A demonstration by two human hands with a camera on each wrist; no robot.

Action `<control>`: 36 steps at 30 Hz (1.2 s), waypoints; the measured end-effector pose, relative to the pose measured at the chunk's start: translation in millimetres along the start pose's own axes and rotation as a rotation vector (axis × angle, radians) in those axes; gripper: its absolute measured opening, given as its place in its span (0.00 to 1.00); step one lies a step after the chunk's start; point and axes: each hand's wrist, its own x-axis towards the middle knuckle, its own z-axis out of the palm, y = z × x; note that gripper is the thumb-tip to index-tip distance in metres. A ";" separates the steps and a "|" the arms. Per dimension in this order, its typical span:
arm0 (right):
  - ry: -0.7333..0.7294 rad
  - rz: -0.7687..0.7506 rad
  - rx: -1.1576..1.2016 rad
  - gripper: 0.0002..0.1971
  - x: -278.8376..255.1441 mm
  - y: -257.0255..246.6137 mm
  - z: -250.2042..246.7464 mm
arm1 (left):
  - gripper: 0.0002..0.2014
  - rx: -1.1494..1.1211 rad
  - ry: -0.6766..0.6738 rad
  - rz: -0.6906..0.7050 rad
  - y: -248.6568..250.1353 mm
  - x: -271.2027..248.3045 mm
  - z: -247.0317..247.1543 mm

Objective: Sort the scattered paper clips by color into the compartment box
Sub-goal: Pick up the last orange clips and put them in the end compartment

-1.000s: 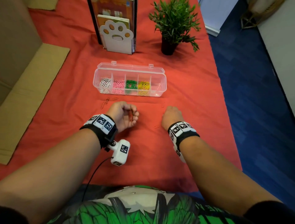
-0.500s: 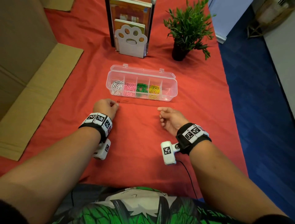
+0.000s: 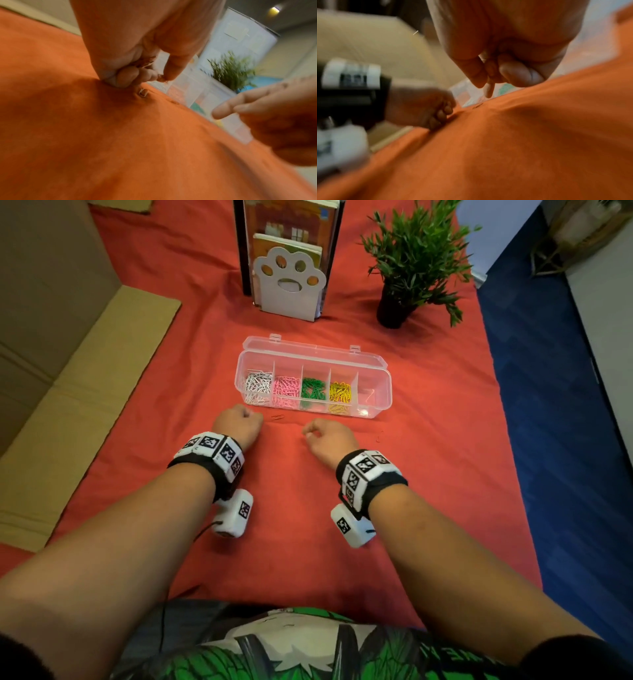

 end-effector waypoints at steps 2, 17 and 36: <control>0.039 -0.124 -0.182 0.15 5.8 -11.2 5.2 | 0.12 -0.292 -0.106 -0.159 -0.3 -3.0 -9.9; 0.023 -0.261 -0.596 0.19 33.9 -48.0 35.3 | 0.13 -0.094 0.035 -0.064 -30.2 -2.9 -28.1; 0.002 0.397 1.060 0.16 -27.5 61.8 -27.7 | 0.14 0.355 0.098 0.197 -7.9 -16.2 3.2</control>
